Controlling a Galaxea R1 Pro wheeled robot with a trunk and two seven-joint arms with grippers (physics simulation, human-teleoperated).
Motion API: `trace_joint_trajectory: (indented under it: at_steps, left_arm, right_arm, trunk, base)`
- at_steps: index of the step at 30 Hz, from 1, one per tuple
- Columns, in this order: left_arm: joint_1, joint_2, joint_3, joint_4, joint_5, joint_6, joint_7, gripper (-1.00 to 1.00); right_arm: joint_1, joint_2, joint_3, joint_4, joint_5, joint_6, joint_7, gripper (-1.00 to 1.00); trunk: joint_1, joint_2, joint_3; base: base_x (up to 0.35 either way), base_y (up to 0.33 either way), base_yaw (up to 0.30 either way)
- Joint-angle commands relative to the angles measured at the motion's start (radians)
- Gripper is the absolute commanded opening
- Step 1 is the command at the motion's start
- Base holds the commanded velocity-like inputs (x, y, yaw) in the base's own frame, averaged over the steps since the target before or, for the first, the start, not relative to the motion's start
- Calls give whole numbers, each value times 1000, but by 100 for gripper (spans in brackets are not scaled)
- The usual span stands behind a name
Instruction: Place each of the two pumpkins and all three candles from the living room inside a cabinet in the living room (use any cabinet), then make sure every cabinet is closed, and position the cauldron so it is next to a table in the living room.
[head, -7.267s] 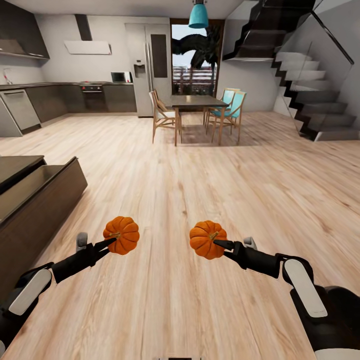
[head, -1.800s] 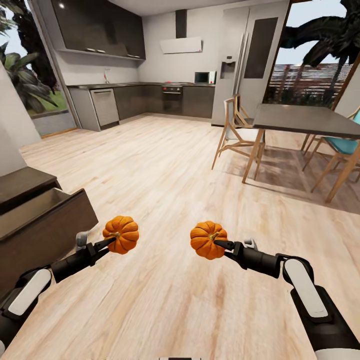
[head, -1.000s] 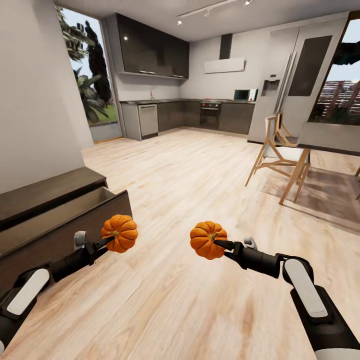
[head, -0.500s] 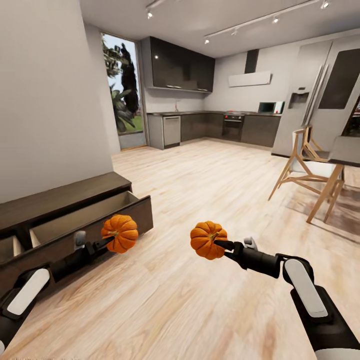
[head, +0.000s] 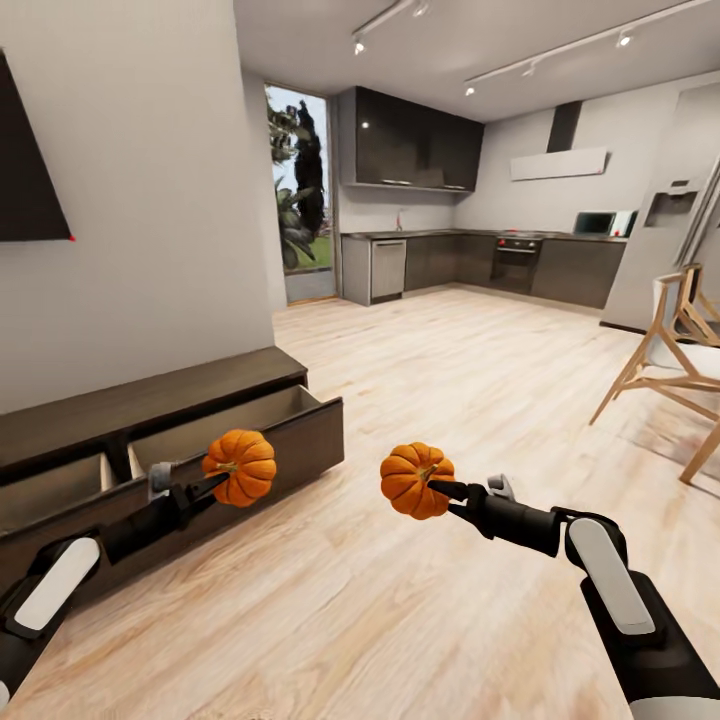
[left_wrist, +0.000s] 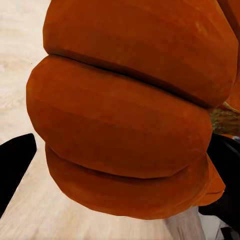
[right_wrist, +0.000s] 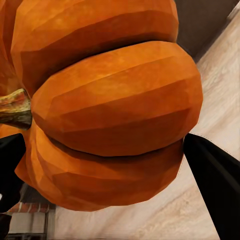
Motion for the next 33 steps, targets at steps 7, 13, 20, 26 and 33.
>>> trace_joint_trajectory:
  at_steps: [7,13,20,26,33]
  left_arm:
    - [0,2,-2,0,19,10,-4,-100]
    - [-1,2,-2,0,19,10,-1,-100]
    - [-1,1,0,0,19,10,1,-100]
    - [-1,1,0,0,19,10,2,-100]
    - [-1,1,0,0,19,10,2,-100]
  right_arm:
    - [-1,0,-2,-1,-6,5,10,-100]
    - [-1,0,-2,-1,-6,5,10,-100]
    - [-1,0,-2,-1,-5,5,9,-100]
    - [-1,0,-2,-1,-5,5,9,-100]
    - [-1,1,-2,-1,-4,5,9,-100]
  trunk:
    - [0,-1,-1]
    - [0,-1,-1]
    - [0,-1,-1]
    - [0,-1,-1]
    - [0,-1,-1]
  base:
    - [14,-37,290]
    - [17,-227,290]
    - [2,-273,290]
    - [33,-278,290]
    - [75,-279,290]
